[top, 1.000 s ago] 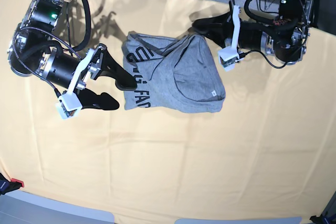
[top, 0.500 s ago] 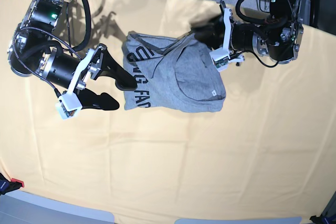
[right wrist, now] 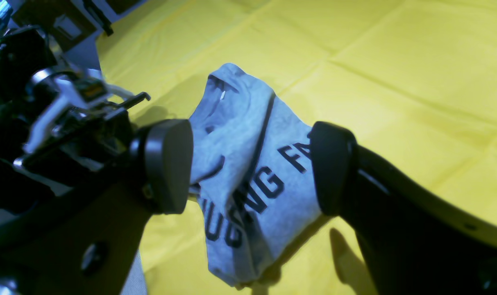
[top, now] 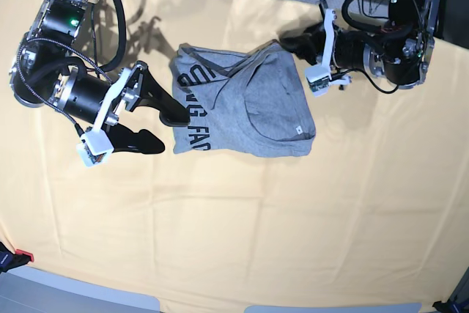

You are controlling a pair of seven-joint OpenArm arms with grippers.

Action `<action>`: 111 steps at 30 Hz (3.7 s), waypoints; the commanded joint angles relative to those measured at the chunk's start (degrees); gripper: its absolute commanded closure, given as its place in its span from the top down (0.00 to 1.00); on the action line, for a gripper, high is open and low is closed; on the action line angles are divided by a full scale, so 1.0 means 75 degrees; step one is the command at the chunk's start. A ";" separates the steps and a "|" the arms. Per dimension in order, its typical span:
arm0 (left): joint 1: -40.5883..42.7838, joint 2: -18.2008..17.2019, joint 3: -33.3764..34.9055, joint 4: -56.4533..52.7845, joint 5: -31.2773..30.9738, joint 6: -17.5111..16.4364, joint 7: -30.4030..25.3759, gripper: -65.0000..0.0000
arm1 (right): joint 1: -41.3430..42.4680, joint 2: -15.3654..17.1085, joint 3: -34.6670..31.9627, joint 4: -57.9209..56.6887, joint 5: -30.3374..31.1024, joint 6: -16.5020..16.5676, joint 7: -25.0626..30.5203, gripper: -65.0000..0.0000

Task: Layout the t-shirt on the table in an organized manner, then fold the t-shirt properly
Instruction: 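Move the left gripper to the folded shirt's edge and grasp it, then pull the held shirt edge with the left gripper to square the bundle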

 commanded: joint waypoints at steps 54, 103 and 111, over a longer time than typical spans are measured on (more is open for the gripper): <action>0.0090 -0.1381 -0.1687 0.0350 -0.0836 -0.0040 -0.0221 0.01 | 0.0122 0.0096 0.0015 0.0119 0.0210 0.0040 0.0176 0.71; 0.0073 -0.1218 -0.0627 0.0137 0.2745 -0.0020 -0.2436 0.00 | 0.0105 0.0111 0.0015 0.0117 0.0221 0.0040 0.0176 0.71; 0.0122 -0.1367 -0.1396 0.0134 -0.0699 -0.0040 -0.0527 0.00 | 0.0105 0.0108 0.0015 0.0114 0.0219 0.0040 0.0176 0.71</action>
